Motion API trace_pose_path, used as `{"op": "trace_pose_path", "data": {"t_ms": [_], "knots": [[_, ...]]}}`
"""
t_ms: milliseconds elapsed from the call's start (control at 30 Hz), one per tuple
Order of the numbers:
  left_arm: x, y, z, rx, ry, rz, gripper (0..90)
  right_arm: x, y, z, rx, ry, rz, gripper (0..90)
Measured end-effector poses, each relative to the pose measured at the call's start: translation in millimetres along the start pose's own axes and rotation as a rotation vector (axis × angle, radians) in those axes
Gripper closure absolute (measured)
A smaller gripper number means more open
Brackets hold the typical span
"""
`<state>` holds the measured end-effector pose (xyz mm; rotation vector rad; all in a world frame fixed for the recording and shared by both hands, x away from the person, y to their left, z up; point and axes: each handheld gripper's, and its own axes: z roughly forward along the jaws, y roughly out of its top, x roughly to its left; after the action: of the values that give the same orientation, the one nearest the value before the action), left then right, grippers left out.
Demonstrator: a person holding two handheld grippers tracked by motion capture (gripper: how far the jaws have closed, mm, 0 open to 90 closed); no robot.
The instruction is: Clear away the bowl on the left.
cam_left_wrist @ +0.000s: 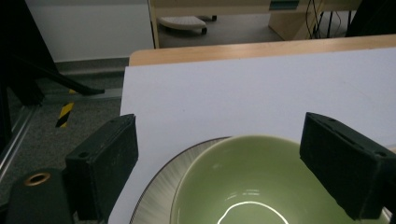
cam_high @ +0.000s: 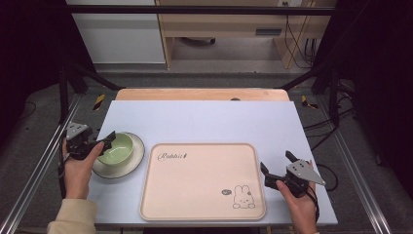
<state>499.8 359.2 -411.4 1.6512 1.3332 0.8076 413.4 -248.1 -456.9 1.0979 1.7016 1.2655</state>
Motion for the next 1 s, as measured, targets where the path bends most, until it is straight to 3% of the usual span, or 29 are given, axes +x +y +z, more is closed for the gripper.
{"op": "trace_pose_path", "data": {"t_ms": [267,367,600,733,900,1000], "knots": [[3.0,-3.8,4.5,0.053,-0.002,0.0,17.1,2.7,0.0,-0.6,0.006,-0.007,0.001,4.3],[3.8,-4.1,4.7,0.066,0.019,0.002,19.3,2.7,-0.4,-0.5,0.011,-0.005,-0.003,4.3],[10.7,-10.5,6.3,0.111,0.032,0.01,30.0,1.9,-0.5,0.1,0.024,-0.004,0.002,4.5],[14.6,-13.2,6.3,0.138,0.024,0.004,37.1,1.2,-0.5,-0.7,0.022,-0.006,0.008,4.5],[17.9,-15.3,8.1,0.205,-0.007,-0.003,39.6,0.8,-0.8,-0.6,0.031,-0.004,0.014,4.5],[19.6,-17.5,9.4,0.227,-0.004,-0.007,42.7,1.0,-0.8,-0.3,0.034,-0.002,0.015,4.5]]}}
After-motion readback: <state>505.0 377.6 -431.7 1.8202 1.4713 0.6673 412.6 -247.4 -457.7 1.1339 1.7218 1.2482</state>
